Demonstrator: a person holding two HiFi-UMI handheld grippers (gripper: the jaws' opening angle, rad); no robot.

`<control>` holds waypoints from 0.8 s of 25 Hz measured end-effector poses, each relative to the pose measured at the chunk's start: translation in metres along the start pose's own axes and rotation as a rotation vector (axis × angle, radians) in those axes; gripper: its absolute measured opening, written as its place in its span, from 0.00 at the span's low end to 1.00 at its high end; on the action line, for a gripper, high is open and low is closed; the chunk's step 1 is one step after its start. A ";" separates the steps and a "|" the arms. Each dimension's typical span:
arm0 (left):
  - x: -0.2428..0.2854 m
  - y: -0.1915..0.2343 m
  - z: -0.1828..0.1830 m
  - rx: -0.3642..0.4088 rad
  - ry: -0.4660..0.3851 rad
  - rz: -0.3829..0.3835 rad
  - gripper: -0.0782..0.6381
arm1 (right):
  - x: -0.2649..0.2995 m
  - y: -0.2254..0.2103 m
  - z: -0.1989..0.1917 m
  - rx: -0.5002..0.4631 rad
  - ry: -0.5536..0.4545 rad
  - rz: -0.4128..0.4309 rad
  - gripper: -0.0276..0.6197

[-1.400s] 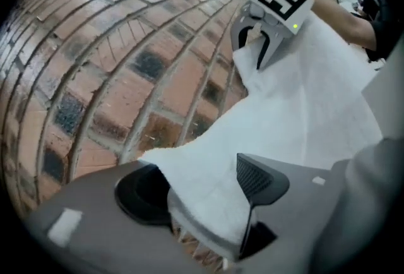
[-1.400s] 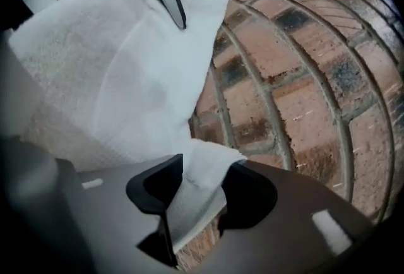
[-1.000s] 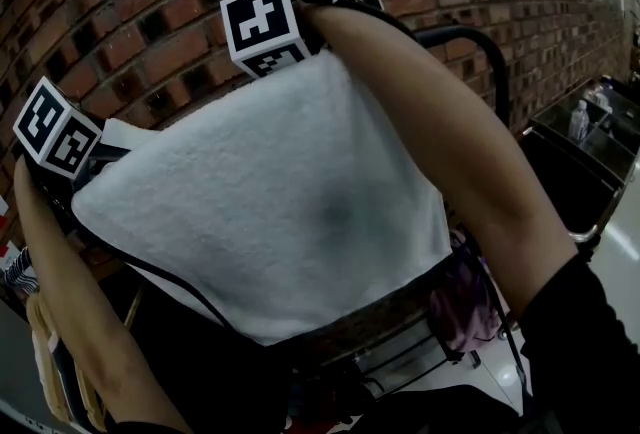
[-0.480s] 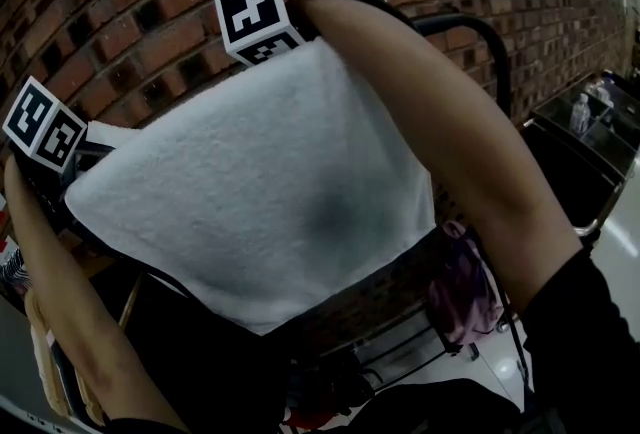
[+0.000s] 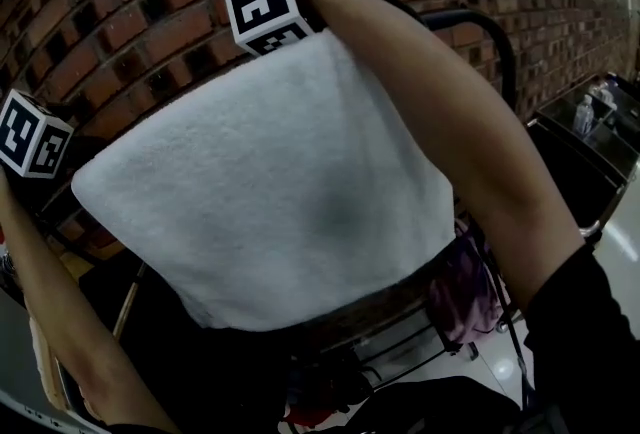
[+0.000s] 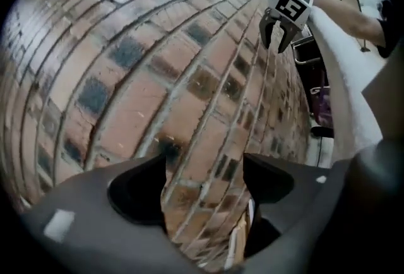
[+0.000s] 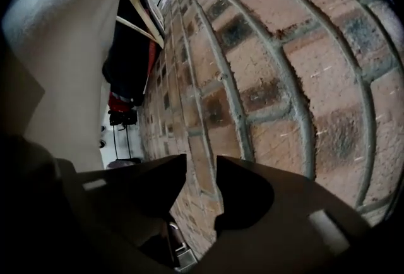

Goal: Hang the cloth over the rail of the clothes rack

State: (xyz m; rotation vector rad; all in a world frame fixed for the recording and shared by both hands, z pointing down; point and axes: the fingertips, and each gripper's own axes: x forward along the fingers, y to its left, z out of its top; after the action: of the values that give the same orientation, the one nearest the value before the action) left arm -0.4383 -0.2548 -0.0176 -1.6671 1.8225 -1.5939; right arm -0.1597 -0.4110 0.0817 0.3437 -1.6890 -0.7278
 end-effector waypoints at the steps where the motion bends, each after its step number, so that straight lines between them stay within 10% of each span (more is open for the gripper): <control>1: -0.006 -0.001 0.014 0.022 -0.035 0.043 0.67 | -0.002 -0.003 0.004 -0.015 -0.012 -0.024 0.28; 9: -0.063 0.014 0.103 0.143 -0.281 0.388 0.66 | -0.056 -0.052 0.028 -0.136 -0.116 -0.453 0.28; 16: -0.177 0.022 0.151 -0.096 -0.805 0.724 0.50 | -0.178 -0.069 0.042 -0.014 -0.444 -0.882 0.19; 20: -0.246 -0.022 0.153 -0.299 -1.144 0.744 0.14 | -0.220 -0.029 0.048 0.128 -0.729 -0.940 0.16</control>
State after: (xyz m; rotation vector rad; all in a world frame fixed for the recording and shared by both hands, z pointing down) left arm -0.2289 -0.1360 -0.1801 -1.2495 1.6542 0.0090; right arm -0.1547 -0.2907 -0.1112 1.1035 -2.2475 -1.5670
